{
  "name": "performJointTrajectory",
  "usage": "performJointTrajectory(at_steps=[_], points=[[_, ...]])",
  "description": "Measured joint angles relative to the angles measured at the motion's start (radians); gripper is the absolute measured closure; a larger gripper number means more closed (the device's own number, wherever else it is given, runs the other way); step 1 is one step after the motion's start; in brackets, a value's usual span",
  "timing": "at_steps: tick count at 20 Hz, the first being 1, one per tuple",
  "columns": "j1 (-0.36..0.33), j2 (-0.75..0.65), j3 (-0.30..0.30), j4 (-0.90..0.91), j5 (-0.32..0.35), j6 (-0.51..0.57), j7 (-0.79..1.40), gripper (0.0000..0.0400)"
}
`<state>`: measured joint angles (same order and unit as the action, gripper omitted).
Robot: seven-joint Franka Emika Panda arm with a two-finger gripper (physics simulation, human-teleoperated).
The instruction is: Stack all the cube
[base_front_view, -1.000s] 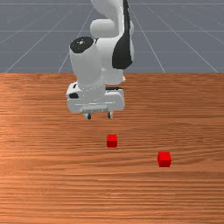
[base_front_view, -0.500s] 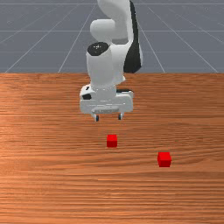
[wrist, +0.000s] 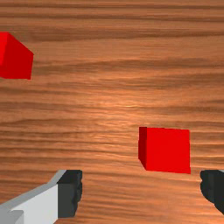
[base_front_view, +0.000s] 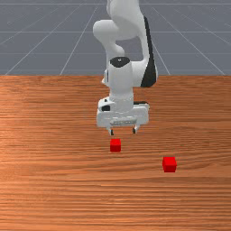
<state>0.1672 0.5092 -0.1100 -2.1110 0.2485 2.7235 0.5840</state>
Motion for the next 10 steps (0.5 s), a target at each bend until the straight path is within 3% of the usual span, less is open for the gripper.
performJointTrajectory(at_steps=[10], points=[[0.005, 0.031, -0.024, 0.014, -0.016, 0.003, 0.012, 0.0000]])
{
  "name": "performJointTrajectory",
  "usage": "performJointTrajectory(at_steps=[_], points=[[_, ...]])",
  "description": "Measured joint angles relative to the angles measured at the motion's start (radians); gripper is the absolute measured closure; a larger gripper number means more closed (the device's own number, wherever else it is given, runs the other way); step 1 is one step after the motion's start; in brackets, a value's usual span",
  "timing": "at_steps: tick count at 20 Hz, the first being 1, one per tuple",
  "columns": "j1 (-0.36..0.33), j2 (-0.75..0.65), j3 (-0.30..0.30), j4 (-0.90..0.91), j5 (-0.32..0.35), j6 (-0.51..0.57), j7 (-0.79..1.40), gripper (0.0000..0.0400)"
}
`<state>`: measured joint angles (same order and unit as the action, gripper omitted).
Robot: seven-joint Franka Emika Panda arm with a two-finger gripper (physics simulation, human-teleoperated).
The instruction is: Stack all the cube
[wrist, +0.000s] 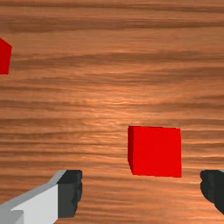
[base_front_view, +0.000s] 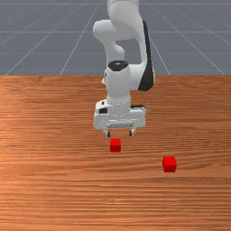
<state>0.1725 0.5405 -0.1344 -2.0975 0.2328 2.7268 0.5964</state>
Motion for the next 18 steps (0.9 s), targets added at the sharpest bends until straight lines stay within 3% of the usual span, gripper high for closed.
performJointTrajectory(at_steps=[6, 13, 14, 15, 18], points=[[-0.012, 0.141, -0.020, 0.182, -0.017, -0.029, 0.016, 0.0000], [0.060, 0.159, -0.064, 0.099, -0.071, 0.026, 0.046, 0.0007], [0.061, 0.160, -0.065, 0.098, -0.071, 0.029, 0.048, 0.0156], [0.061, 0.159, -0.066, 0.096, -0.071, 0.030, 0.048, 0.0205], [0.063, 0.123, -0.066, 0.094, -0.066, 0.020, 0.052, 0.0205]])
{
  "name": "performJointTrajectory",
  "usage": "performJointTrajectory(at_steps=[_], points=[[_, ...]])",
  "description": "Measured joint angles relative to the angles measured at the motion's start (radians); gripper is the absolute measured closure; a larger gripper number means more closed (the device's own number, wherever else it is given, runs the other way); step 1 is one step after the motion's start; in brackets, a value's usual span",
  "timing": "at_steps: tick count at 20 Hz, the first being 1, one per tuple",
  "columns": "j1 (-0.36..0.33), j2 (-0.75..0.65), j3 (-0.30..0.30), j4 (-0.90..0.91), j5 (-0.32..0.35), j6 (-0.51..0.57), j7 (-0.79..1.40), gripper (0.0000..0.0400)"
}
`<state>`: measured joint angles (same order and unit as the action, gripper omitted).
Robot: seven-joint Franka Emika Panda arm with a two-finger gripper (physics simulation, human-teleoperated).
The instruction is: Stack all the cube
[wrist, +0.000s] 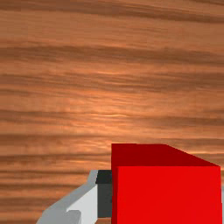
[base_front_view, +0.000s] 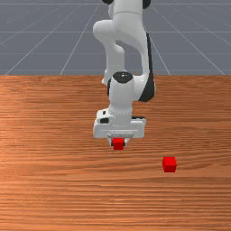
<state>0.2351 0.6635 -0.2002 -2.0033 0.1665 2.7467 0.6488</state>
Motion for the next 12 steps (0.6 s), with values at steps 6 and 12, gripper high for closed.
performJointTrajectory(at_steps=[6, 12], points=[[0.128, -0.057, 0.025, 0.151, -0.022, -0.093, 0.109, 0.0205], [0.169, 0.012, 0.040, 0.296, -0.034, -0.118, 0.131, 0.0205]])
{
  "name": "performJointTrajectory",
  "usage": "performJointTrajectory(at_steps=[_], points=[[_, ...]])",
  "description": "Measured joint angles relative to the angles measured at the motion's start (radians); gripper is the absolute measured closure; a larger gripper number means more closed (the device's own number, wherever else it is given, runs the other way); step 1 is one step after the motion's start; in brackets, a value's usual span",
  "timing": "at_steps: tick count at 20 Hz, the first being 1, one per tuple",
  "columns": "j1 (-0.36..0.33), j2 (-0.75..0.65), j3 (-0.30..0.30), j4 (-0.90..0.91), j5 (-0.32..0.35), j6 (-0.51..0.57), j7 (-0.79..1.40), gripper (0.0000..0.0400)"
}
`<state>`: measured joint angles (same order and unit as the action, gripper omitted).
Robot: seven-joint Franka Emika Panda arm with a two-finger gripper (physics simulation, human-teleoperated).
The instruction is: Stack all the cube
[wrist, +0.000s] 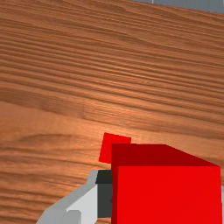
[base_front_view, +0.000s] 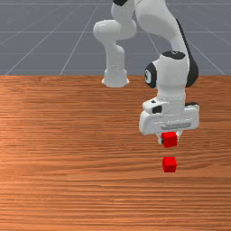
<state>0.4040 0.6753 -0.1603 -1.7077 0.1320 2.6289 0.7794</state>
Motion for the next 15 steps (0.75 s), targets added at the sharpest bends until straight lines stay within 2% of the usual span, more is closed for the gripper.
performJointTrajectory(at_steps=[3, 8, 12, 13, 14, 15], points=[[0.001, 0.035, -0.001, 0.051, -0.004, -0.006, 0.004, 0.0205], [0.044, 0.096, 0.007, 0.067, -0.026, -0.007, 0.018, 0.0205], [0.035, 0.109, 0.004, 0.115, -0.024, -0.027, 0.017, 0.0205], [0.033, 0.108, 0.002, 0.123, -0.024, -0.032, 0.016, 0.0124], [0.031, 0.108, 0.002, 0.128, -0.025, -0.035, 0.016, 0.0075], [0.031, 0.108, 0.002, 0.130, -0.025, -0.037, 0.016, 0.0046]])
